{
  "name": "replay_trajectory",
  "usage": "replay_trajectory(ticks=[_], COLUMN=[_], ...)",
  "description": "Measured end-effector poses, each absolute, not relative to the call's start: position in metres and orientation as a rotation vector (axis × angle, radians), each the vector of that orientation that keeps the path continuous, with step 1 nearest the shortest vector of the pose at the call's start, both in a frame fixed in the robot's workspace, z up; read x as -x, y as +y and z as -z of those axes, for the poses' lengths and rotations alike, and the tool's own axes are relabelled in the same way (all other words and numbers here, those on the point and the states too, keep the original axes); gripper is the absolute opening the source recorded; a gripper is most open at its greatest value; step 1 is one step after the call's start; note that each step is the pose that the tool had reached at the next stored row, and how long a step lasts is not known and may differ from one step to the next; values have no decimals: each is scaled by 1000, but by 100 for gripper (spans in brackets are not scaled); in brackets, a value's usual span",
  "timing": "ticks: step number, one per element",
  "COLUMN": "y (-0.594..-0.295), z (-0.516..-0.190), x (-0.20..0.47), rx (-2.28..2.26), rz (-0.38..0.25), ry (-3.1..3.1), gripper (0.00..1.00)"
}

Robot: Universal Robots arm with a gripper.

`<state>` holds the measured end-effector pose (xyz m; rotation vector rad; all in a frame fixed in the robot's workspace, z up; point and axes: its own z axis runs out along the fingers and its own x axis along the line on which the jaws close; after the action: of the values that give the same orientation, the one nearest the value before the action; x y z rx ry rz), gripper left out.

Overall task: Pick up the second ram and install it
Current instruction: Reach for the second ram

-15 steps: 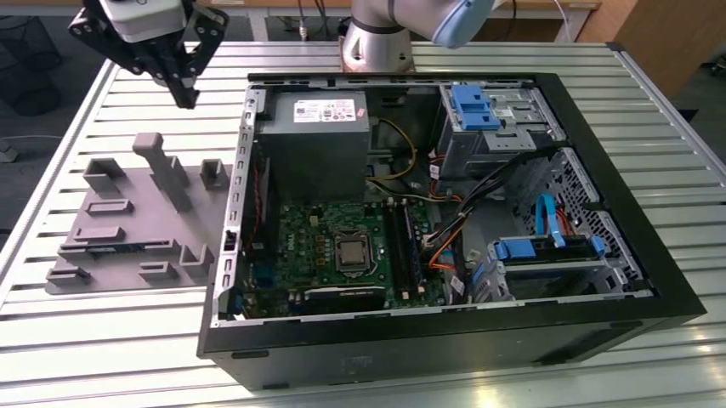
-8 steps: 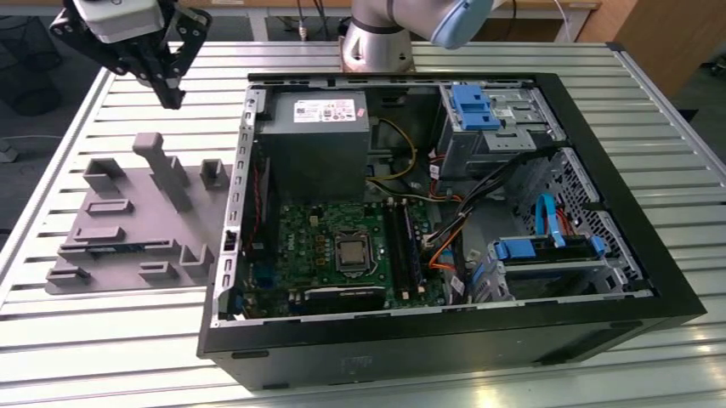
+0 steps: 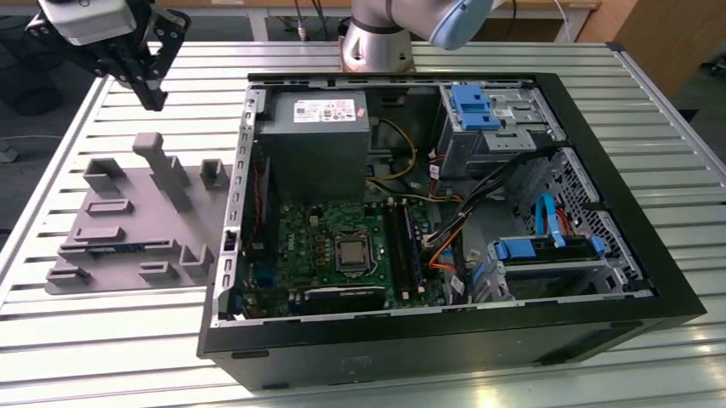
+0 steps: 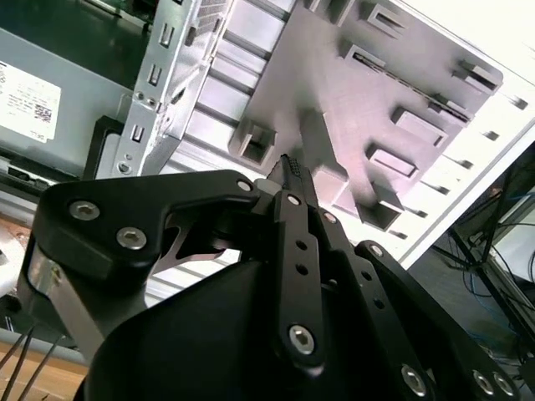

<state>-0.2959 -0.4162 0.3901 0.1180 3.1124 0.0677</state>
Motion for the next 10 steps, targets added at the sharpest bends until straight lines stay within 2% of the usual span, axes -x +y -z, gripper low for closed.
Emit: replay_trajectory(ticks=[10], y=[-419], z=[-389], x=[318], rx=[-118], rz=[-68], ry=[3113], gripper=[11])
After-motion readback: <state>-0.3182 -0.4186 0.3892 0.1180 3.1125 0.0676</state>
